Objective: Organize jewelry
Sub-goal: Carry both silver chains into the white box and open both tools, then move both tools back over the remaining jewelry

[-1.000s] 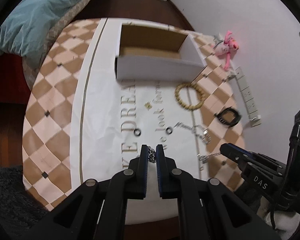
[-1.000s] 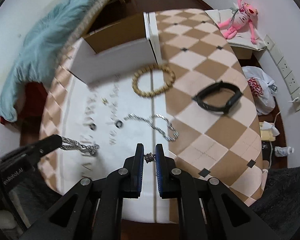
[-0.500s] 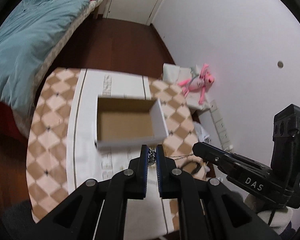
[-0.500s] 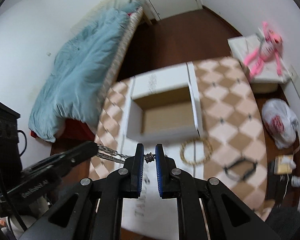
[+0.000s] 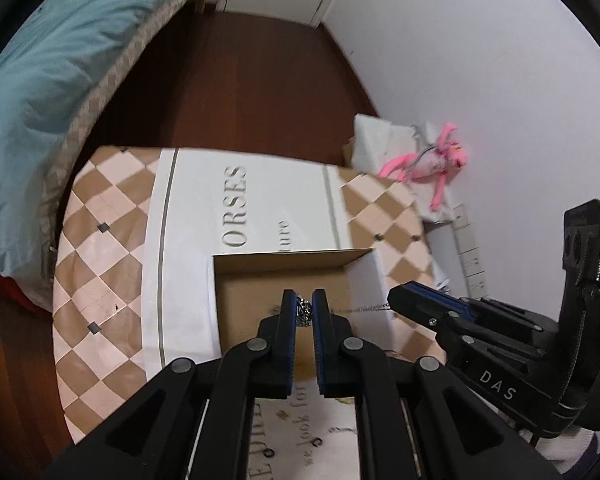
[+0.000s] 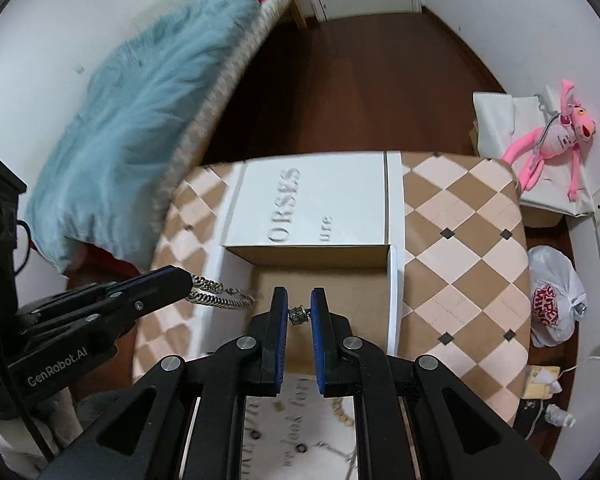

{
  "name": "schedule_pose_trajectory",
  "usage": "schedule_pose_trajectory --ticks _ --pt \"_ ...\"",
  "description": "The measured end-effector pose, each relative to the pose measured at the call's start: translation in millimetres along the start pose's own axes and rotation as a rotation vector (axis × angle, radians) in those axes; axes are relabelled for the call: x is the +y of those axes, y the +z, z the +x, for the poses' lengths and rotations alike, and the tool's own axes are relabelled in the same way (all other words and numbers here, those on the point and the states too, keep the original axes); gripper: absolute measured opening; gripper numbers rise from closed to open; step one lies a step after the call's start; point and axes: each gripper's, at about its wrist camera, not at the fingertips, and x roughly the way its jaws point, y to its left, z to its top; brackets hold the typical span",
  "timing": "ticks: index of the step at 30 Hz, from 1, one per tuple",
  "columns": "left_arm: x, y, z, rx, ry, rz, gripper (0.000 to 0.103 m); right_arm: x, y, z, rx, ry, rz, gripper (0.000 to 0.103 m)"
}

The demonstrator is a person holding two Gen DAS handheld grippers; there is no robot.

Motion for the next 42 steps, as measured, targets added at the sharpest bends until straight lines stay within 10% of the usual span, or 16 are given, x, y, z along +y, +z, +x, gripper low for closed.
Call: schedule_pose_trajectory --ticks 11,15,21,42 --pt "22 6 46 0.062 0.246 -0.006 0.010 -20 11 66 0.137 -0.161 -0.037 0.020" --pt "28 2 44 0.027 0.371 0.017 0.021 -27 5 62 0.129 -0.213 -0.028 0.085" --pt "36 -10 37 -0.039 0.442 0.018 0.093 -29 -15 59 0.101 -0.391 -0.048 0.088" --pt "11 -56 -19 -0.187 0.470 0.025 0.096 -15 -65 7 -0.031 -0.386 0.009 0.096"
